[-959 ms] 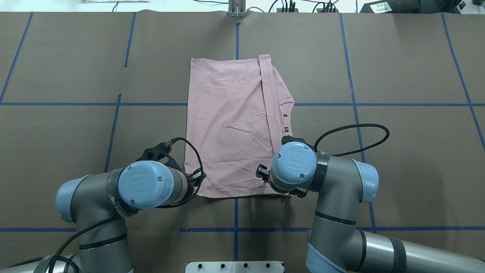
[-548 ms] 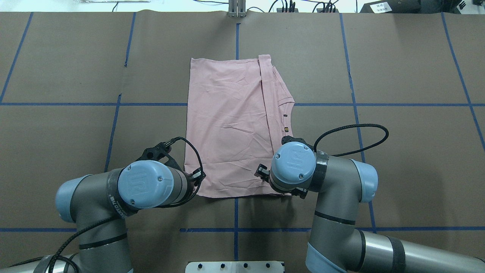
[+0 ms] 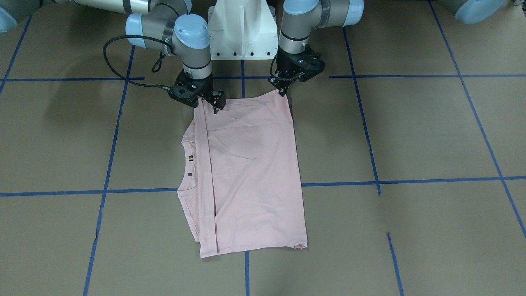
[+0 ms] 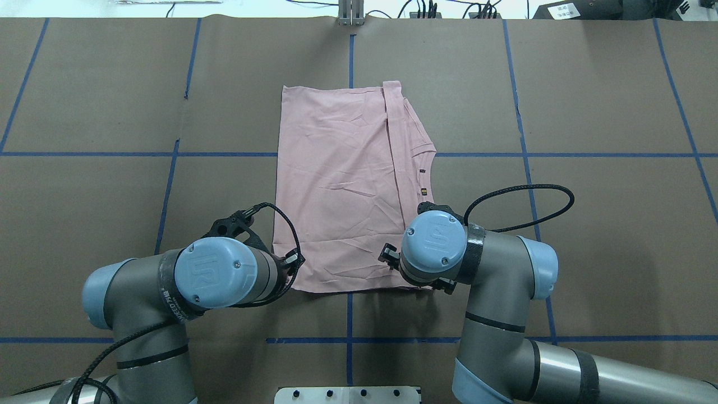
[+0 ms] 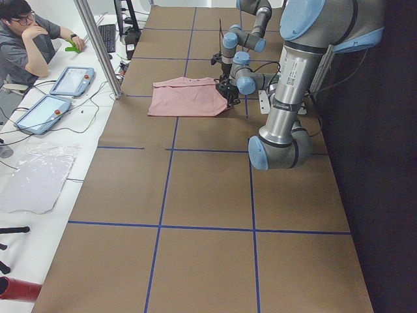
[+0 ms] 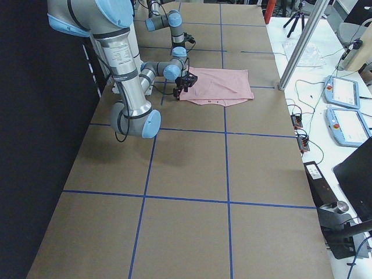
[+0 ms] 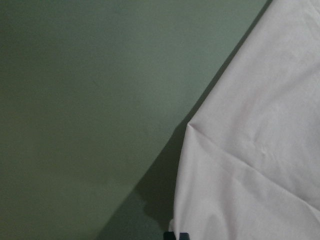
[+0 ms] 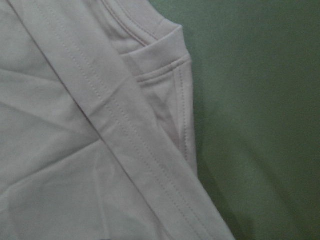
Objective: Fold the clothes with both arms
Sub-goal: 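Grasp the shirt's near edge with both grippers, then lift the near edge with both grippers and fold it away from the robot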
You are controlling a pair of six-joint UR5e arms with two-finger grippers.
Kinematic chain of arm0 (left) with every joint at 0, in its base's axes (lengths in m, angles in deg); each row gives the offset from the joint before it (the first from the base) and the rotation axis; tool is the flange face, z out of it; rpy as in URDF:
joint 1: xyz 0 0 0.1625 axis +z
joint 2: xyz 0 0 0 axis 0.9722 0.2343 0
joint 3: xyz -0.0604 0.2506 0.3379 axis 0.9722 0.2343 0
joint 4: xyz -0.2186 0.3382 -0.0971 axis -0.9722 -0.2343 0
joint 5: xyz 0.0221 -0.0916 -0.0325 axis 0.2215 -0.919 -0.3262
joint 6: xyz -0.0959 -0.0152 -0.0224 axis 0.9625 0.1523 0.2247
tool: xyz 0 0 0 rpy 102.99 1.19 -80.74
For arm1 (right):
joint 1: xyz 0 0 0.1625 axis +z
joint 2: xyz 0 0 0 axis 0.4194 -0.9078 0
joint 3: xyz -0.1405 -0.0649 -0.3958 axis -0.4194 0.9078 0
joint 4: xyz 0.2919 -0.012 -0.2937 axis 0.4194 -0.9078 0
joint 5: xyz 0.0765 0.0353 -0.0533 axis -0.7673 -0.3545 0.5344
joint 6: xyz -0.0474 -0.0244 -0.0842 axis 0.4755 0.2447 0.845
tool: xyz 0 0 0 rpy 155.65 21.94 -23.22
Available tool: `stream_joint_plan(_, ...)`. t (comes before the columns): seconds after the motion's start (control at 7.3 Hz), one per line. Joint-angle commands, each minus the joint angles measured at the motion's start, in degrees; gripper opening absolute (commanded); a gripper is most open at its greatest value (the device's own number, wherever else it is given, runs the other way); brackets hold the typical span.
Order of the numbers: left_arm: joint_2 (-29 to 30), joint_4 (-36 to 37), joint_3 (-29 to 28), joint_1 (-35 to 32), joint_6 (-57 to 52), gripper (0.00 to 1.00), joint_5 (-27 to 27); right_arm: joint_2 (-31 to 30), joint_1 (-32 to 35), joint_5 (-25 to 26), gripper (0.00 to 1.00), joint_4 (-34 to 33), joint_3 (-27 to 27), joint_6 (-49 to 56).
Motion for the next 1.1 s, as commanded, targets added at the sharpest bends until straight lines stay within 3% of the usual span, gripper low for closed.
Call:
stream_joint_plan(0.0, 0.0, 0.0, 0.0, 0.0, 0.0, 0.00, 0.0, 0.1, 0.0, -0.6, 0.00, 0.0, -0.2, 0.1)
stream_joint_plan(0.96, -0.3, 0.1, 2.2, 0.2, 0.0, 0.00, -0.1, -0.2, 0.2, 0.2, 0.00, 0.3, -4.5, -1.7)
